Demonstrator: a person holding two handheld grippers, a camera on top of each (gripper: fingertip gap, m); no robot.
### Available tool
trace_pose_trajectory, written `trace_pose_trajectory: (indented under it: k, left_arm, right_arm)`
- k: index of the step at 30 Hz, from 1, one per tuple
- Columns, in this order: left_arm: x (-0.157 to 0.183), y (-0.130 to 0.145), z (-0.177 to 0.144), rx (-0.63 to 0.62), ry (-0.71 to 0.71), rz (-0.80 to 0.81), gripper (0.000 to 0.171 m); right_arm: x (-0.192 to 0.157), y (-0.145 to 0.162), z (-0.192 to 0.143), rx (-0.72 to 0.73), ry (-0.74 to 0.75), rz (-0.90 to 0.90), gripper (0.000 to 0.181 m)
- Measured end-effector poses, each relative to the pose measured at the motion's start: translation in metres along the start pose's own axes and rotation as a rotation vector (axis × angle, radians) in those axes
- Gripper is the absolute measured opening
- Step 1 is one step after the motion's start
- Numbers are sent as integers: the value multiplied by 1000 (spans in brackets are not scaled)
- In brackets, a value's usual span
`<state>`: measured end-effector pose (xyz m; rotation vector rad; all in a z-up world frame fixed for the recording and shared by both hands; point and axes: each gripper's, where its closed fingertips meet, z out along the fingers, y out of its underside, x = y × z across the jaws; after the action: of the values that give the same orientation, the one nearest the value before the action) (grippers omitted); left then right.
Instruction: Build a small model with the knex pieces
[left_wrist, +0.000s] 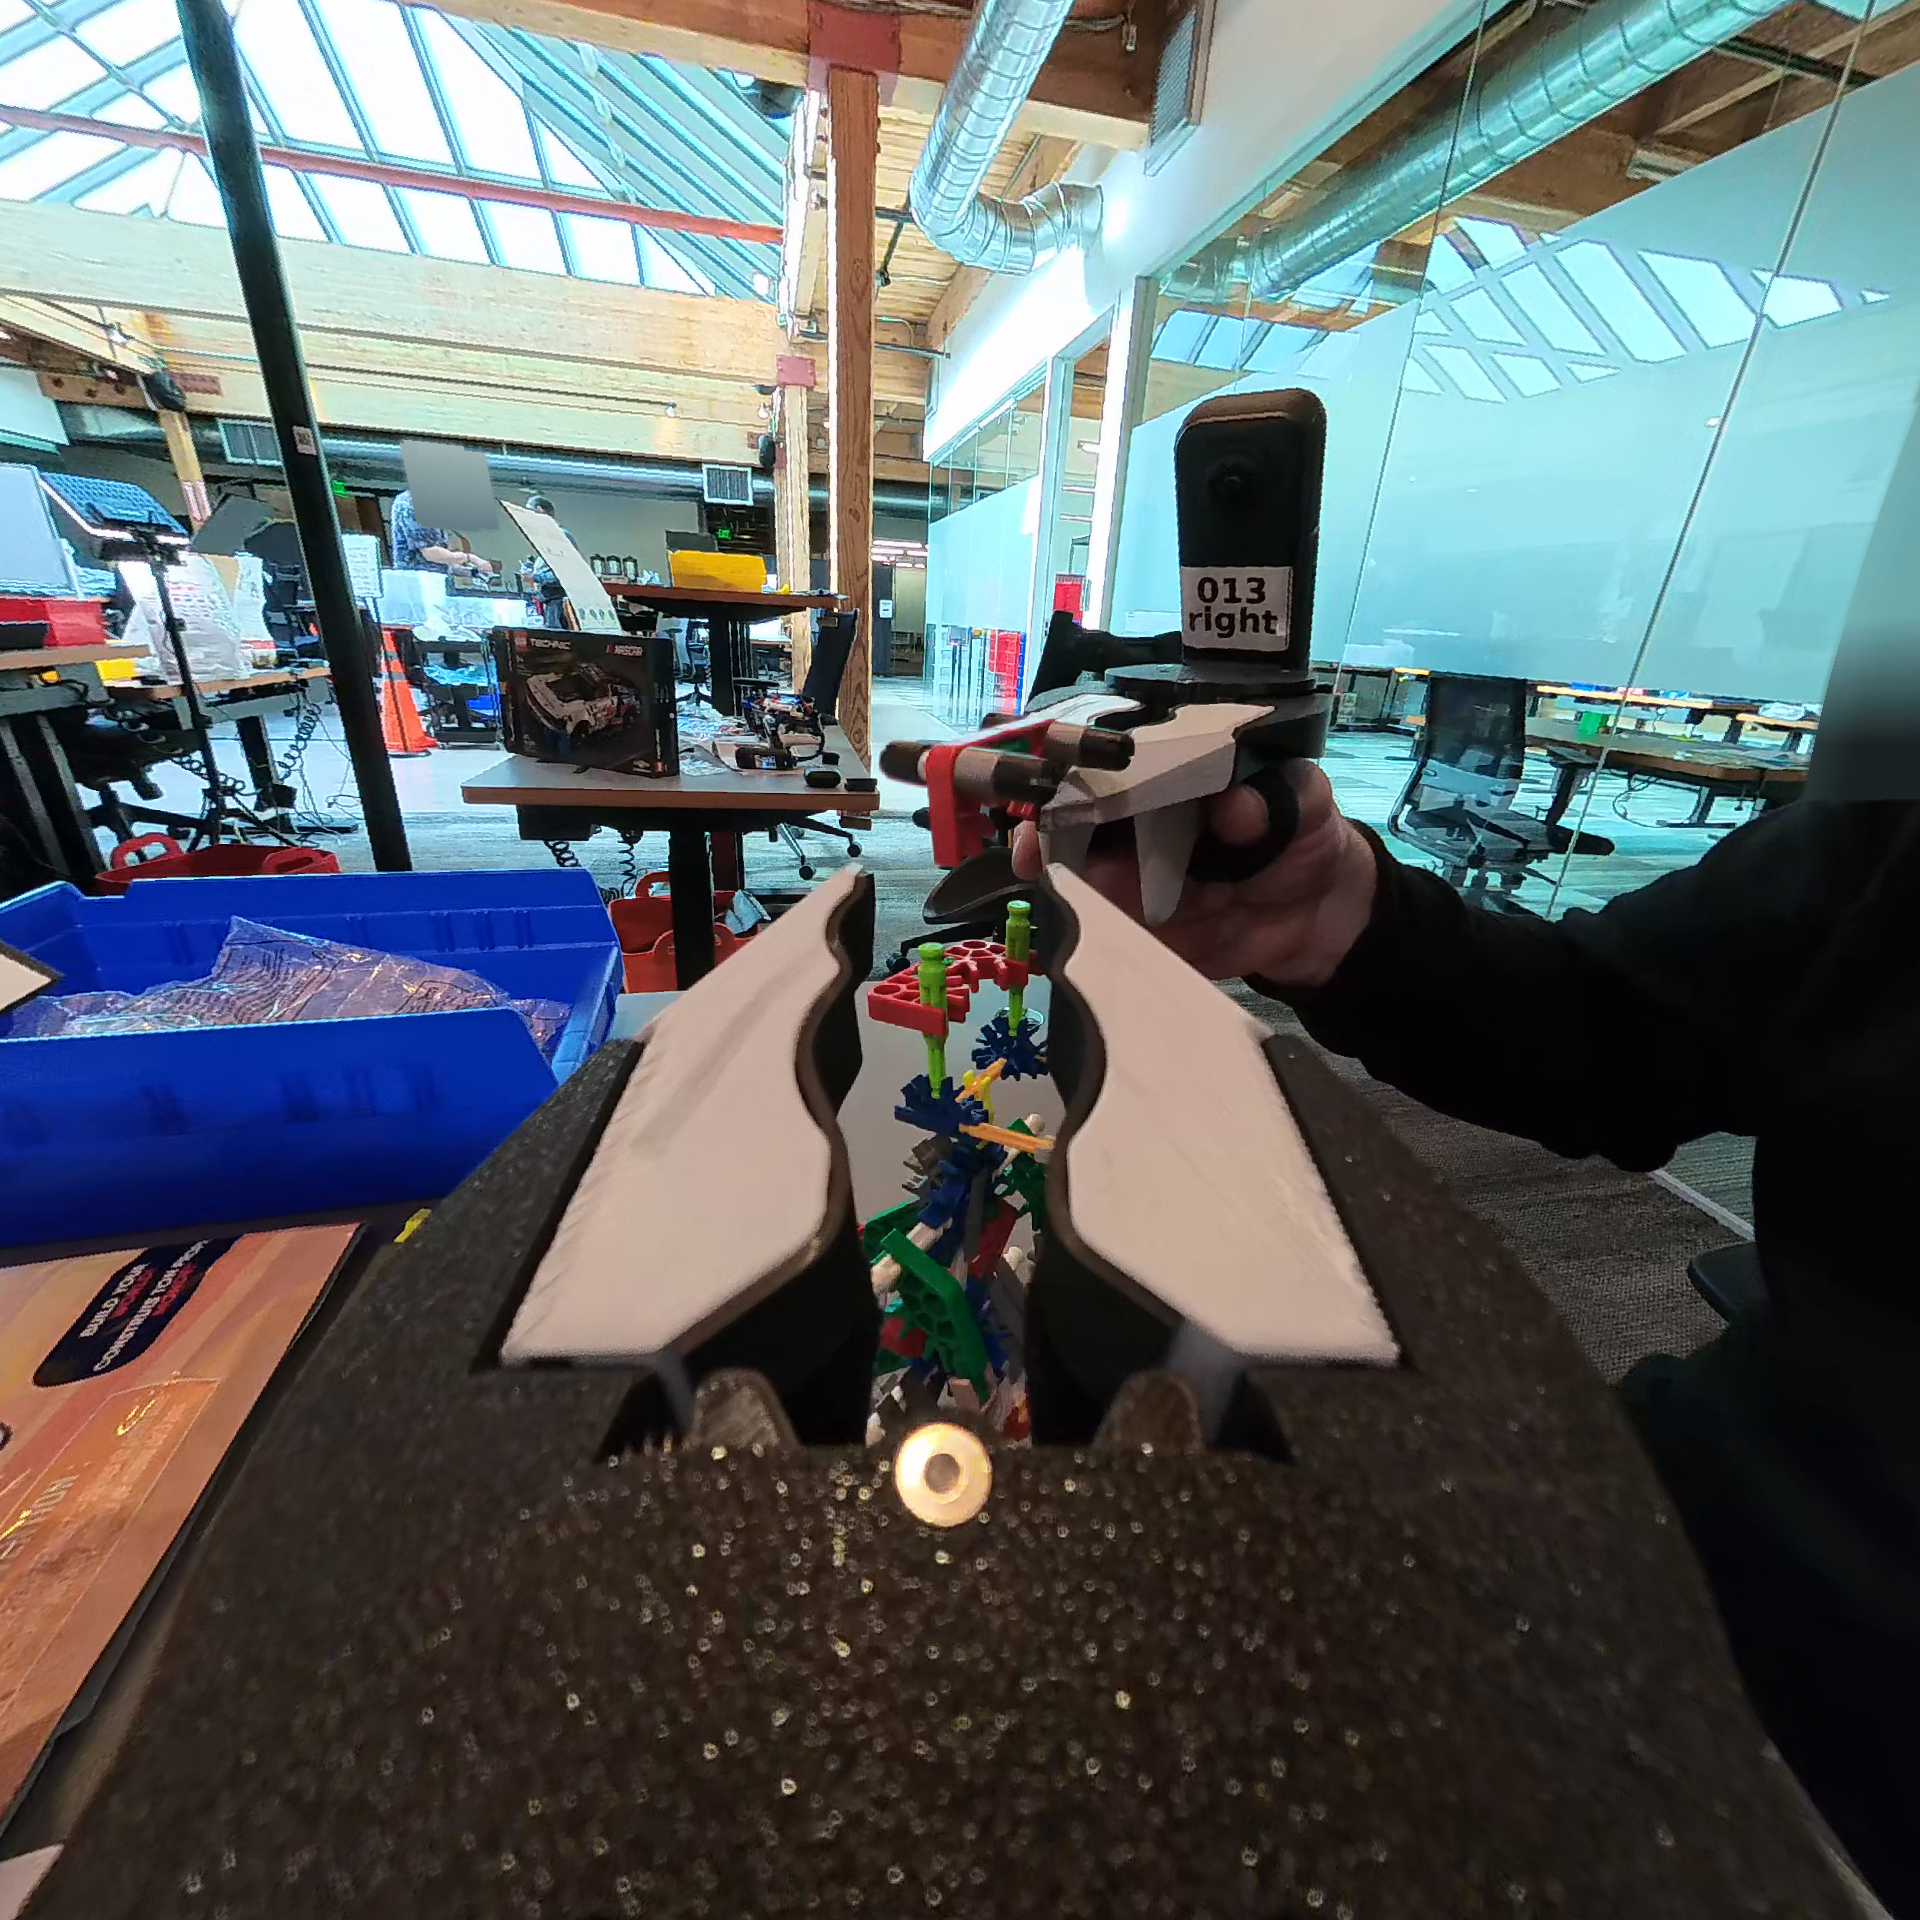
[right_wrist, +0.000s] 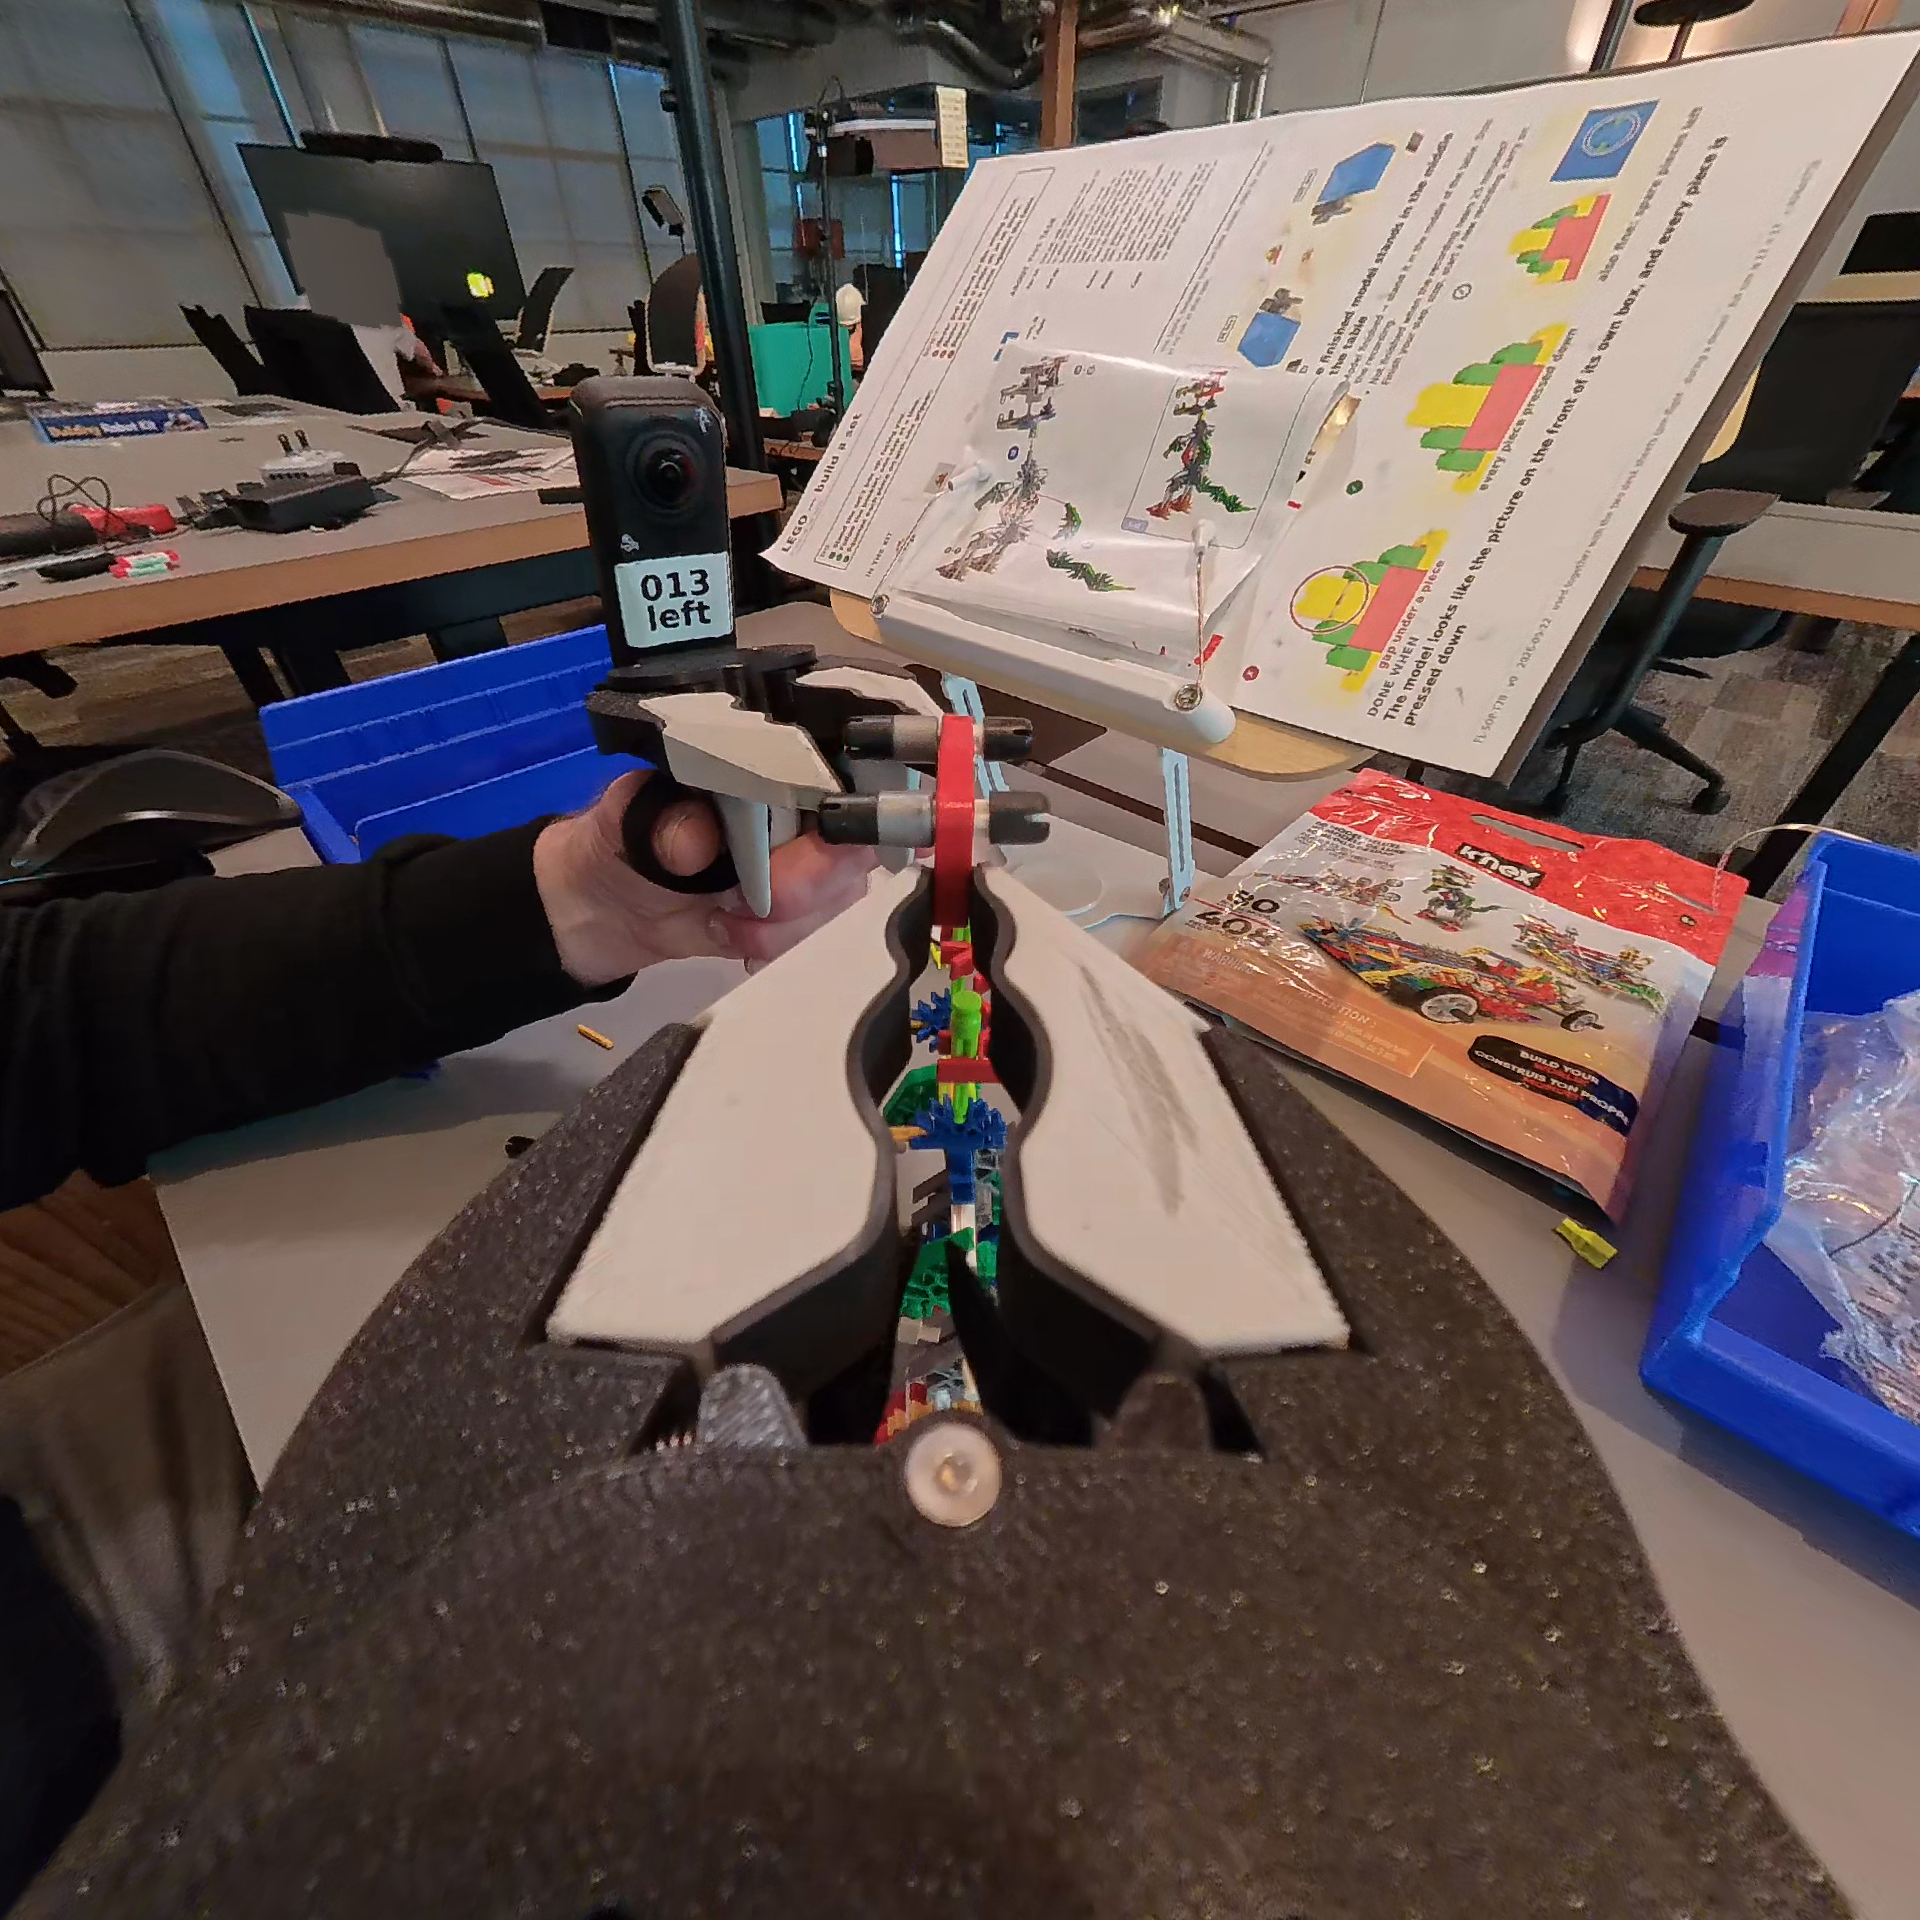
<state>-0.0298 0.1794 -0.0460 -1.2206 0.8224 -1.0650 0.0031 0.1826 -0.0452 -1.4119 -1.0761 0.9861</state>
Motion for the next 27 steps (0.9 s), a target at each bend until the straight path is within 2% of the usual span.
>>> trace_pose_trajectory:
  k: [27]
  left_arm:
    - [-4,5,-3,-22,-8,25,30]
  right_arm:
    - [4,1,-1,-21,3,13,4]
